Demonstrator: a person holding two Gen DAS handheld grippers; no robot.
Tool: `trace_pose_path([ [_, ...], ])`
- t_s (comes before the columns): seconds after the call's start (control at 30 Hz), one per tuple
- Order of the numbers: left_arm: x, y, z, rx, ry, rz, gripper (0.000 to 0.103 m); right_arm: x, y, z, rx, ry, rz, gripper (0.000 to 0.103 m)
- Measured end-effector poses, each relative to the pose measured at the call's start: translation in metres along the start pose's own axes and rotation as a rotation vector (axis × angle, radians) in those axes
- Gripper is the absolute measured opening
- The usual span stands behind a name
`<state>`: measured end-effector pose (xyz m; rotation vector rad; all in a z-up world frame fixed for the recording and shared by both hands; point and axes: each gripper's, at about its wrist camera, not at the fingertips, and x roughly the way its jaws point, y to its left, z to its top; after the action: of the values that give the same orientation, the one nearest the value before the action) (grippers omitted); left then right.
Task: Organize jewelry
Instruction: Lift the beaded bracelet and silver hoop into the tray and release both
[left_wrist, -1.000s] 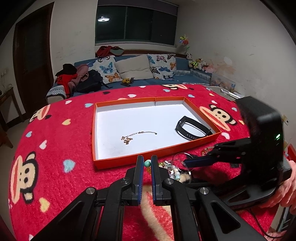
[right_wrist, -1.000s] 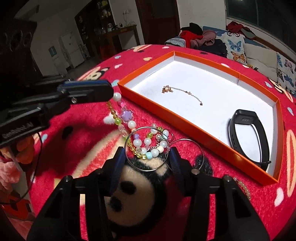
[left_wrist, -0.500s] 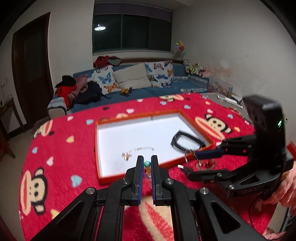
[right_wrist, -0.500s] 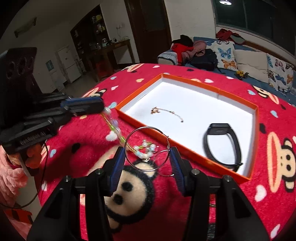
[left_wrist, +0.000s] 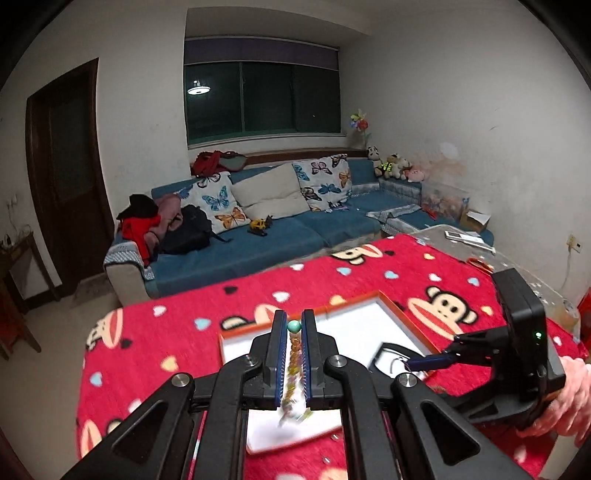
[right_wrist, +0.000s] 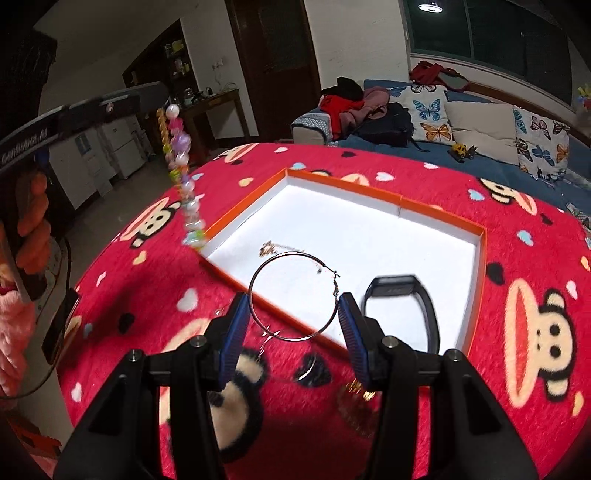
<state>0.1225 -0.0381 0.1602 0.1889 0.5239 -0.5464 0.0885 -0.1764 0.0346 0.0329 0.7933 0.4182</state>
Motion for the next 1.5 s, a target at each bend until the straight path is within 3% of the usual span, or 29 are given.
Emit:
trace_pose_path([
  [0.3, 0.071, 0.021, 0.003, -0.020, 0.073, 0.012, 0.007, 0.030, -0.026, 0.024, 0.027, 0.017, -0.044, 0.049],
  [0.73, 0.169, 0.050, -0.051, -0.102, 0.265, -0.004, 0.007, 0.084, -0.053, 0.036, 0.044, 0.111, -0.108, 0.049],
  [1.0, 0.198, 0.049, -0.086, -0.123, 0.351, 0.008, 0.008, 0.098, -0.055, 0.032, 0.027, 0.153, -0.136, 0.050],
  [1.37, 0.209, 0.046, -0.093, -0.122, 0.393, 0.020, 0.010, 0.099, -0.052, 0.034, 0.001, 0.152, -0.145, 0.050],
  [1.5, 0.201, 0.045, -0.091, -0.114, 0.382, 0.035, 0.010, 0.091, -0.054, 0.033, 0.007, 0.121, -0.141, 0.063],
])
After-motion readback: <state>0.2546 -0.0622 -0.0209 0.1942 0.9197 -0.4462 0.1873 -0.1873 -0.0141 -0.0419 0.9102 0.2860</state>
